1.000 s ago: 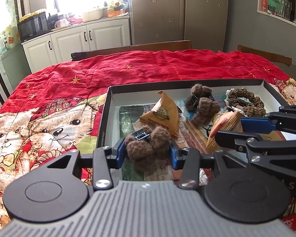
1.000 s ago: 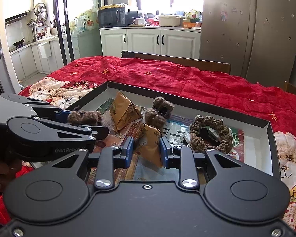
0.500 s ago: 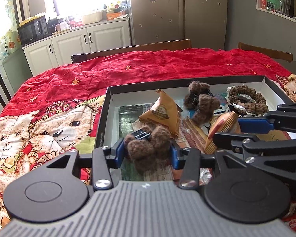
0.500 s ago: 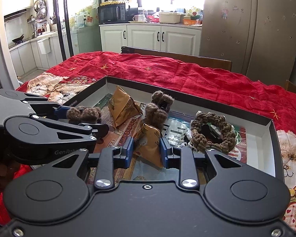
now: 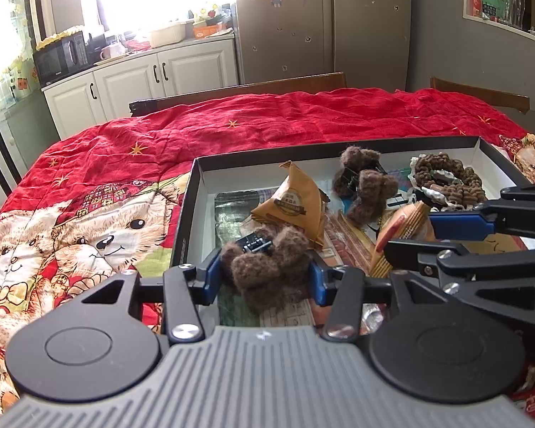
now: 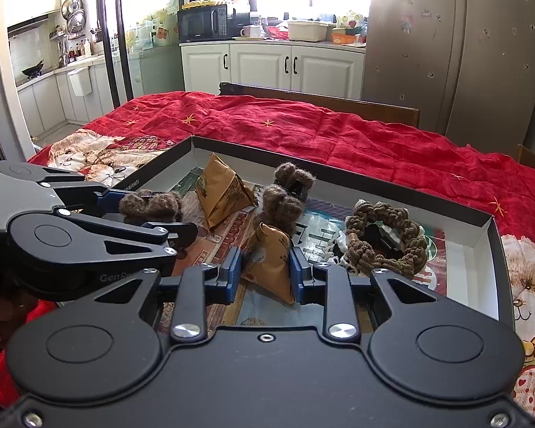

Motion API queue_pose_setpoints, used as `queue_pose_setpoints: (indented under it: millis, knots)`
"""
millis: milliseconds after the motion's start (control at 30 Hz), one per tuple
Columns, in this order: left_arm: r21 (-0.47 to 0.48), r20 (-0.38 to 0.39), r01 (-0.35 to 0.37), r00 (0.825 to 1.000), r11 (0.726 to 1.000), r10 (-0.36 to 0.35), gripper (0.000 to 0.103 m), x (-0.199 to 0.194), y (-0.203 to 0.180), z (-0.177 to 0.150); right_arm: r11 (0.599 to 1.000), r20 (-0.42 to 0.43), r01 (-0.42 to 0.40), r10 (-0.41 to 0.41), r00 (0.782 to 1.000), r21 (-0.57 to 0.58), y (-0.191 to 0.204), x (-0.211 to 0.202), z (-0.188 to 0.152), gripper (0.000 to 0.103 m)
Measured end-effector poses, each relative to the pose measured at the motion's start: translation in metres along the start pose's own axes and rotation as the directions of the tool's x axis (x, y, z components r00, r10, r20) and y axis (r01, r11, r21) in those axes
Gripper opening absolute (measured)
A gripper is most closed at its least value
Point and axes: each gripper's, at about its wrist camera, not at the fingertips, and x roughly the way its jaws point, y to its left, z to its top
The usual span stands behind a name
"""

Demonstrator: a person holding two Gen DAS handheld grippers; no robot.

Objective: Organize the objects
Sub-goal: 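Lower the hair tie and paper pouch into the box with both tools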

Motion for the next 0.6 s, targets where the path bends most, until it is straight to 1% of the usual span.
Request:
queue_pose_setpoints:
  millis: [333, 433, 600]
  knots:
    - [-0.003, -0.001, 0.0, 1.0, 1.0, 0.0, 0.061, -0.0005, 0.0004, 0.0005, 1.0, 0.002, 0.0, 0.0, 1.0, 0.0, 0.0005, -0.0001, 0.0002, 0.029]
    - [-0.005, -0.001, -0.002, 1.0, 1.0, 0.002, 0.066, -0.0004, 0.0005, 0.0006, 1.0, 0.004, -0.003, 0.003, 1.0, 0.002, 0.0008, -0.0013, 0.0007, 0.031]
    - [-0.006, -0.003, -0.005, 1.0, 1.0, 0.004, 0.069, -0.0008, 0.0009, 0.0008, 1.0, 0.007, -0.002, 0.002, 1.0, 0.003, 0.0006, -0.003, 0.0008, 0.032]
